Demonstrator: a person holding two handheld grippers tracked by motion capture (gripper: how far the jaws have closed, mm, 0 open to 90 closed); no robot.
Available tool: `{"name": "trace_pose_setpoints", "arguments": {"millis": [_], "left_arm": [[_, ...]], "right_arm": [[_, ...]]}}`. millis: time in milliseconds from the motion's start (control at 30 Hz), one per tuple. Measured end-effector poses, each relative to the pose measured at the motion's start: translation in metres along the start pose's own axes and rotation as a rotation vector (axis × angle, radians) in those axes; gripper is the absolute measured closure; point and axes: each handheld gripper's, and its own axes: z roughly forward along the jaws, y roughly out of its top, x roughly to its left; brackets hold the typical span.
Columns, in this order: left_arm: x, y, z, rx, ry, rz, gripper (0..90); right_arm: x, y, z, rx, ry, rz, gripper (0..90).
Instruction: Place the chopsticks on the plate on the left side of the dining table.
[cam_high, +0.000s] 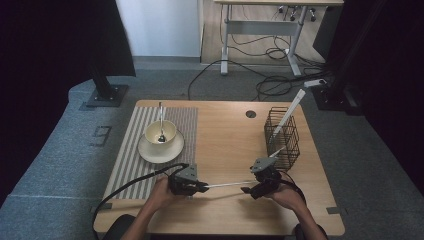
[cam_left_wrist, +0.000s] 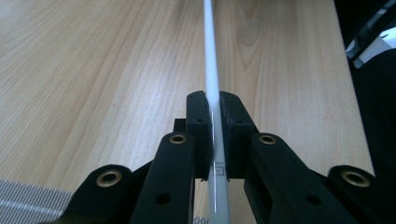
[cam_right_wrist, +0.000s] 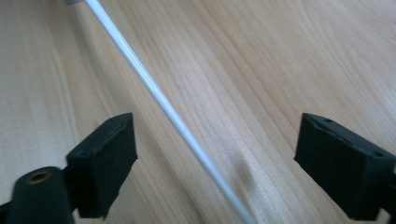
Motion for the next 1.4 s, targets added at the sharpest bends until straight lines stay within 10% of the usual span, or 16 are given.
{"name": "trace_pose_setpoints", "arguments": {"millis": [1400], "left_arm": [[0.018, -0.044, -0.036, -0.119, 0.159, -0.192, 83.6]], "right_arm": [[0.011, -0.053, 0.012, -0.110, -0.142, 0.261, 2.2]]}}
